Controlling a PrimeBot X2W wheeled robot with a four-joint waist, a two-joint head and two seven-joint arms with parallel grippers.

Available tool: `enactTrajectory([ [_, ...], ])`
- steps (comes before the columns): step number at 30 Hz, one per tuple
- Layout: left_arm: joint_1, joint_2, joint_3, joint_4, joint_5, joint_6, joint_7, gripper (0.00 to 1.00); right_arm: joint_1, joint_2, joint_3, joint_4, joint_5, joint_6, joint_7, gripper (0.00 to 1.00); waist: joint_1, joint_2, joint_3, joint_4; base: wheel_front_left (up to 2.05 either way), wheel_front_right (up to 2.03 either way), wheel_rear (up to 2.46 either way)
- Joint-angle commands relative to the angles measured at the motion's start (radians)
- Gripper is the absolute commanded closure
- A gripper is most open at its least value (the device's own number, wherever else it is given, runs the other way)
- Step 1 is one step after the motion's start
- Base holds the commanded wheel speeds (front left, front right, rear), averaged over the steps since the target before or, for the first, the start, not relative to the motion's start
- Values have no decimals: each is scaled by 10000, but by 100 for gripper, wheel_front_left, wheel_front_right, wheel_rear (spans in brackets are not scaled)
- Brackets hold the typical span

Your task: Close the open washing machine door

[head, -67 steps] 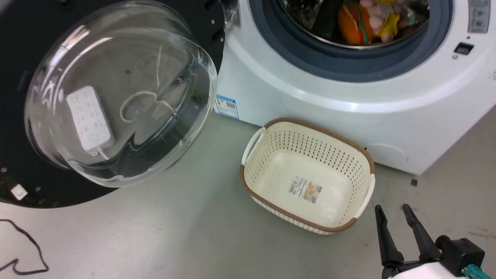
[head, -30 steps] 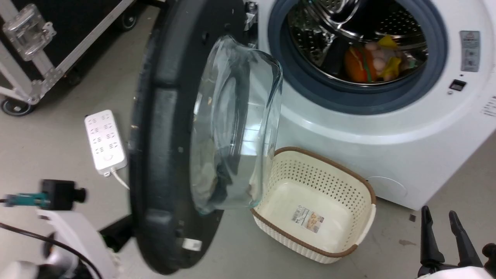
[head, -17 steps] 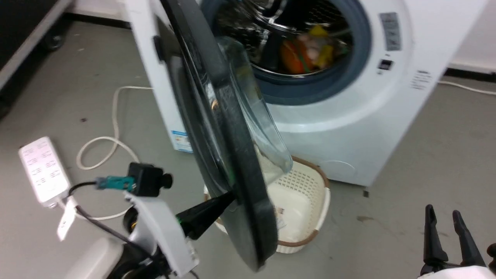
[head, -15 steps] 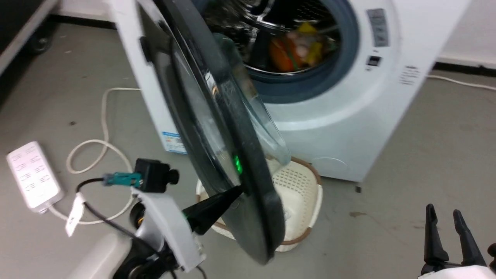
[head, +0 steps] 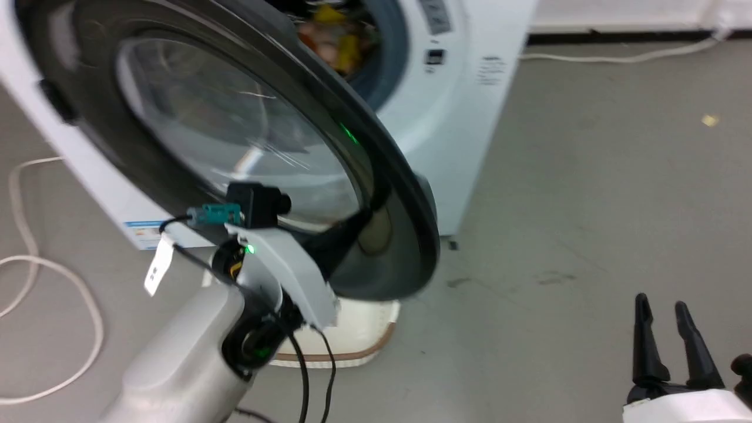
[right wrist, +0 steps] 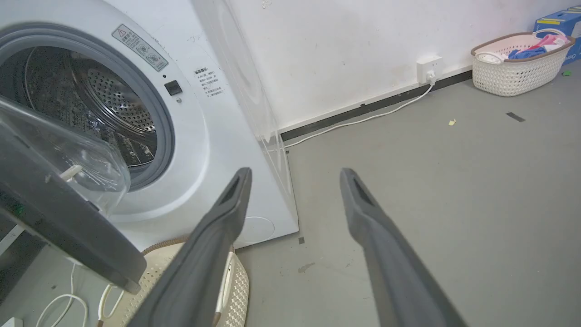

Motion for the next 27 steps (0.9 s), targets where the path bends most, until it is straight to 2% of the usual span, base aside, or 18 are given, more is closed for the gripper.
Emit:
enactTrajectory([
  [1, -261, -129, 0, 268, 111, -43, -188, 100, -154, -1, 64, -53, 76, 8, -41, 0, -1, -1, 283, -491, 0, 0, 0],
  [7, -955, -640, 71, 1592, 398, -27, -787, 100, -164, -1, 182, -112, 192, 8, -41, 0, -1, -1, 389, -708, 0, 0, 0],
  [11, -1145, -883, 46, 1940, 199, -34, -902, 100, -128, -1, 221, -85, 192, 8, -41, 0, -1, -1, 244, -492, 0, 0, 0],
  [15, -1040, -845, 231, 1738, -399, -40, -929, 100, -67, -1, 201, -62, 85, 8, -41, 0, -1, -1, -123, -72, 0, 0, 0],
  [19, -811, -505, 1008, 1231, -969, -33, -1558, 100, 38, -1, 179, -13, -31, 8, -41, 0, -1, -1, -560, 400, 0, 0, 0],
  [22, -528, -104, 1652, 969, -1040, 126, -2266, 100, 140, -1, 225, 60, -83, 8, -41, 0, -1, -1, -905, 725, 0, 0, 0],
  [27, 242, 679, 2255, 534, -159, 913, -3512, 100, 340, -1, 323, 91, -136, 8, -41, 0, -1, -1, -1344, 1165, 0, 0, 0],
])
